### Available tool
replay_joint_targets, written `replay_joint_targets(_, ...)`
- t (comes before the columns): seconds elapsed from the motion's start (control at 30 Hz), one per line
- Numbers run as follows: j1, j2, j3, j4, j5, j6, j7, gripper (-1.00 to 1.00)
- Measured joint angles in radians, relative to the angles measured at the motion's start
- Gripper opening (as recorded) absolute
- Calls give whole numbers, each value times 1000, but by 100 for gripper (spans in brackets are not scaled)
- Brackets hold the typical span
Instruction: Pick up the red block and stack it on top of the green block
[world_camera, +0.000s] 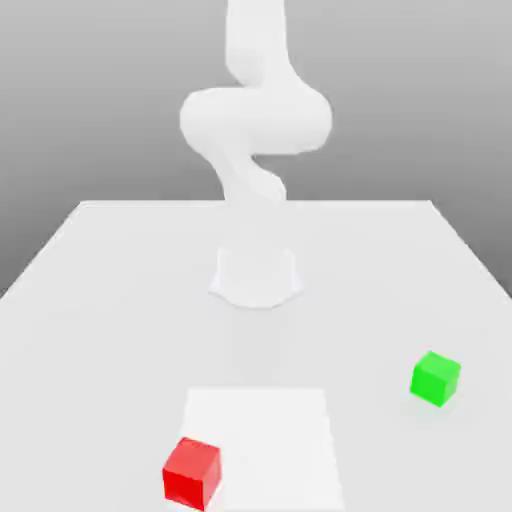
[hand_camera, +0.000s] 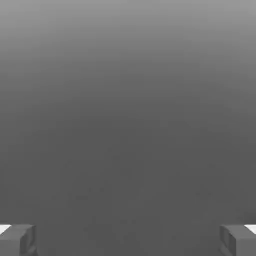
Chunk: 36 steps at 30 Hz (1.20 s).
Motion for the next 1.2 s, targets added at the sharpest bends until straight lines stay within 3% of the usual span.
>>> replay_joint_targets(0.8,-103,876,-30,-156,12,335,158,0)
replay_joint_targets(0.97,-112,1058,-24,-140,27,471,155,0)
replay_joint_targets(1.0,-112,1085,-23,-136,29,493,153,-100)
replay_joint_targets(1.2,-113,1098,-22,-134,29,505,154,-100)
